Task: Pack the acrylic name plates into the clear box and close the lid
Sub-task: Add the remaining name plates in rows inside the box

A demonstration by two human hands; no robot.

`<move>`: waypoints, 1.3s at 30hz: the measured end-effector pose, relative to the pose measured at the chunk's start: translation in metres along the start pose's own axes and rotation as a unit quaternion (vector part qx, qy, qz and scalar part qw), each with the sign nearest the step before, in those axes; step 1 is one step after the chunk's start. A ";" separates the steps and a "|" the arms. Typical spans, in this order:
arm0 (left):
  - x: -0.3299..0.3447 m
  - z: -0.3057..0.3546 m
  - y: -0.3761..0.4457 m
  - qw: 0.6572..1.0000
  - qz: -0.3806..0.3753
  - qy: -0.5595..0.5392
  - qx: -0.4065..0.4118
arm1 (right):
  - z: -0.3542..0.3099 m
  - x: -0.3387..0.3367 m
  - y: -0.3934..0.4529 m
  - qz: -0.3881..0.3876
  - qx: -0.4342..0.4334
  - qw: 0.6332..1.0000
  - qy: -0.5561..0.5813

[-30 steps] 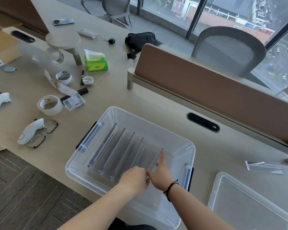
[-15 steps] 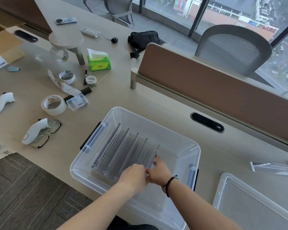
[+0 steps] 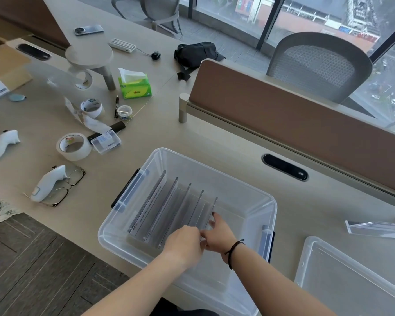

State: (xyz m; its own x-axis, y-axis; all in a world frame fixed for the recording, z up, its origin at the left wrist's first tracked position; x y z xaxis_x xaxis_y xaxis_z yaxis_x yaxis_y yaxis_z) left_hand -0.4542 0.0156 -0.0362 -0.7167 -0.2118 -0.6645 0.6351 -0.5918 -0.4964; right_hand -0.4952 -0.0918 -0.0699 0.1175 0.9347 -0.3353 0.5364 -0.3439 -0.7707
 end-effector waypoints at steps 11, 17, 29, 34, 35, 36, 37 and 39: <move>-0.005 0.000 -0.006 1.000 -0.021 -0.007 -0.021 | -0.004 -0.001 -0.006 -0.007 0.009 1.000 0.017; -0.009 0.007 -0.005 1.000 -0.006 0.008 -0.004 | -0.005 -0.005 -0.014 -0.009 -0.002 1.000 0.007; -0.032 0.066 0.005 0.992 0.044 0.116 0.037 | -0.013 -0.048 -0.040 0.009 -0.064 0.995 0.070; -0.027 0.105 0.015 0.983 0.059 0.141 0.100 | -0.012 -0.070 -0.046 0.052 -0.105 0.990 0.079; -0.026 0.114 0.017 0.982 0.062 0.141 0.109 | -0.011 -0.078 -0.047 0.064 -0.107 0.989 0.084; -0.026 0.123 0.019 0.981 0.065 0.141 0.119 | -0.010 -0.087 -0.048 0.074 -0.111 0.987 0.091; -0.025 0.133 0.020 0.980 0.068 0.139 0.128 | -0.010 -0.096 -0.050 0.081 -0.118 0.985 0.099; -0.024 0.154 0.022 0.977 0.072 0.132 0.151 | -0.008 -0.116 -0.056 0.102 -0.133 0.980 0.107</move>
State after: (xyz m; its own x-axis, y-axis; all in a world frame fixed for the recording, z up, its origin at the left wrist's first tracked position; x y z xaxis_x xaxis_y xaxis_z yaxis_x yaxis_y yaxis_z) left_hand -0.4671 -0.1121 0.0546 -0.5011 -0.1247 -0.8563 0.5807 -0.7822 -0.2259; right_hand -0.5326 -0.1806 0.0164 0.4027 0.8557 -0.3250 0.6786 -0.5174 -0.5213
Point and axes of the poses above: each hand's wrist, its own y-axis towards the middle knuckle, its own x-axis out of the palm, z = x × y, the point moved 4 cm from there along y, towards the middle knuckle, and after that the axes turned 11 degrees about -y, right-handed, at the moved point
